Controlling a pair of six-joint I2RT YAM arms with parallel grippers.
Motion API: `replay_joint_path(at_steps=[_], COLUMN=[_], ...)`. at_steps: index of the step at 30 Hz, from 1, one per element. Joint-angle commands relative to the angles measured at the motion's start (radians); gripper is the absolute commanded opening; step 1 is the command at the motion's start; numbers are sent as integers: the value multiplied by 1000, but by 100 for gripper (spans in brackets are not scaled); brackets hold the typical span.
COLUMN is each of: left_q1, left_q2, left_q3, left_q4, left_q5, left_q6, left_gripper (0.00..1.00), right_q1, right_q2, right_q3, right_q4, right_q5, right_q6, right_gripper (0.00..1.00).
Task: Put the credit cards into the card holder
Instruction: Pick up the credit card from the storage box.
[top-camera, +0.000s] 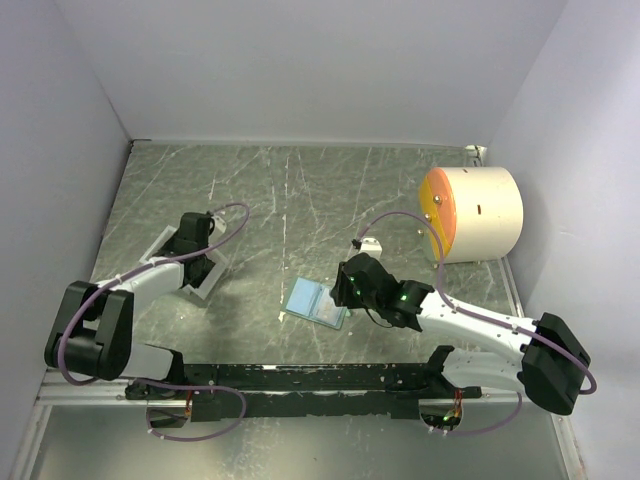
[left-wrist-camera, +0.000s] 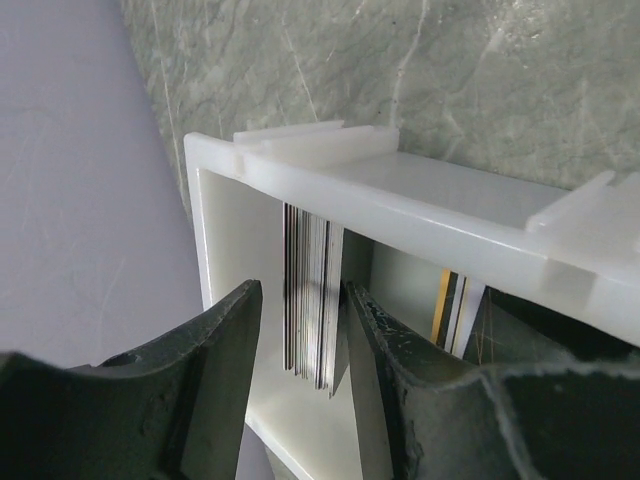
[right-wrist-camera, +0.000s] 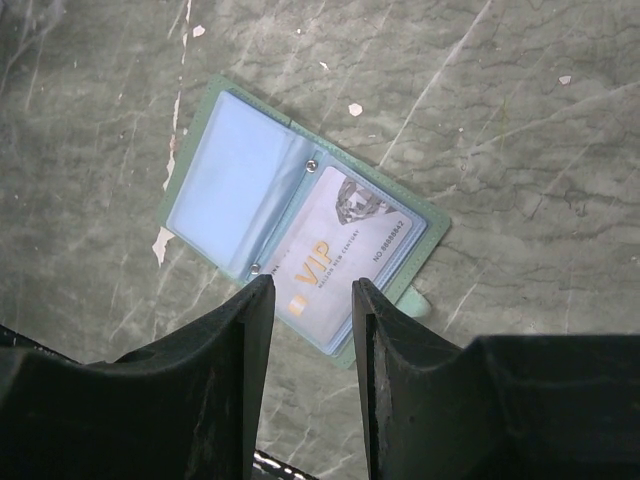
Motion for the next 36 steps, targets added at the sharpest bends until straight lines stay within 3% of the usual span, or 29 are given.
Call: replay_joint_path(at_steps=[1,12,26,36], left_q1=[17,41,53,53], left_q2=[5,1,28,66], left_q3=[35,34,48,56], left_q4=[63,112,78,48], left_q5=[-34,-64,-18,10], left_q6=[27,67,47,21], left_gripper=[49,52,33,37], right_q1=[-3,-5,-6,-7], right_q2=[-14,-3,-8,-24], right_q3=[-5,-3,-10,-12], right_q4=[-13,-11,-11,-18], right_q5=[29,29,29,36], right_q6=[4,2,5,6], right_gripper=[38,38,38,38])
